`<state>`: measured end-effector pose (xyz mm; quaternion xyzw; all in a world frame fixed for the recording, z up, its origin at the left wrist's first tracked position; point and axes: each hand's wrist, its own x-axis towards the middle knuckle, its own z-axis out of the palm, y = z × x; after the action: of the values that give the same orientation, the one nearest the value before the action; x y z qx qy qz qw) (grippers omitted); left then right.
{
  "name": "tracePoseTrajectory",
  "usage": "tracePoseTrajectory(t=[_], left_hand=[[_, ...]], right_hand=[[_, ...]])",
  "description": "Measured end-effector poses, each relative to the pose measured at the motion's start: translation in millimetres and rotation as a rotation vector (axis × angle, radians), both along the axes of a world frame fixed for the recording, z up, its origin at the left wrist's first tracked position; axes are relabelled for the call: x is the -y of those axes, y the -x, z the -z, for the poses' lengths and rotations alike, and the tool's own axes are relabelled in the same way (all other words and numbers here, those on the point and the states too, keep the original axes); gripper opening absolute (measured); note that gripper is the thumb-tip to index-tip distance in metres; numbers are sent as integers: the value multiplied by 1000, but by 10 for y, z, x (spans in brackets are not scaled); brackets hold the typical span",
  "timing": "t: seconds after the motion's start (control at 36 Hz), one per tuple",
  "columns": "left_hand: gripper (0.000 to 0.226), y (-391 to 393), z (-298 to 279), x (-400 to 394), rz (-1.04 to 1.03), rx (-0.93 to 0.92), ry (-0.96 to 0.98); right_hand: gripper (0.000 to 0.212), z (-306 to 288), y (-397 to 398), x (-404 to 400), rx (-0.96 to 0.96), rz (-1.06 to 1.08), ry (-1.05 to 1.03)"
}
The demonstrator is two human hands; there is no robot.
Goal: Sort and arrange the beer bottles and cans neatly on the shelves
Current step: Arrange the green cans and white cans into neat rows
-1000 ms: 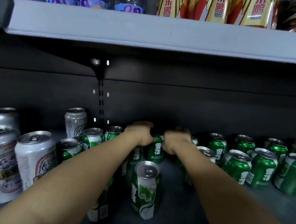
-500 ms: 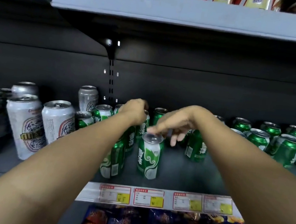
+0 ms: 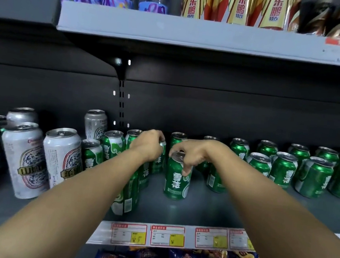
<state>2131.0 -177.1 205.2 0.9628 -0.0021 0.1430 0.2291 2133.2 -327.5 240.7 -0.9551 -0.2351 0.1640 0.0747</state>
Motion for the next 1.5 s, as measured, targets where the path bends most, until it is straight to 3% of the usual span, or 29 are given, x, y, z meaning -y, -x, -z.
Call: tracePoseTrajectory(t=[0.11,0.25,0.47,0.58,0.72,0.83,0.94,1.06,1.19,1.39,1.5], left_hand=[[40,-13,17,0,38,-22,-14],[43,-54,30,-44,55,-64,-44],[39,-124,48,-93,42,-42,-32],[39,-163,0,-179,-14,-16,-31],[44,-256,-47,-347,-114,-14,-36],[40,-358,-60,-459,-138,-25,-74],[46,-436,-70,-561,-137,-114,-181],[53,-533,-42,-718,-109,-267,-268],[65,-621,-59,-804,-91,-278,-290],[77,-714,-23,-856,-120,-349,-319],[76,-679,24,-828,-153,-326,-340]], right_hand=[[69,11,-112,83,-3,49,-49],[67,18,-225,100,67,74,42],[65,2,-291,60,-39,98,63],[29,69,-351,41,55,80,78],[46,45,-365,38,45,123,-22],[53,42,-418,-78,286,166,-195],[38,49,-465,-244,403,156,-143],[54,62,-488,-443,404,87,-61],[65,104,-542,-672,414,34,94],[60,170,-668,-840,304,32,174],[59,198,-723,-839,354,11,198]])
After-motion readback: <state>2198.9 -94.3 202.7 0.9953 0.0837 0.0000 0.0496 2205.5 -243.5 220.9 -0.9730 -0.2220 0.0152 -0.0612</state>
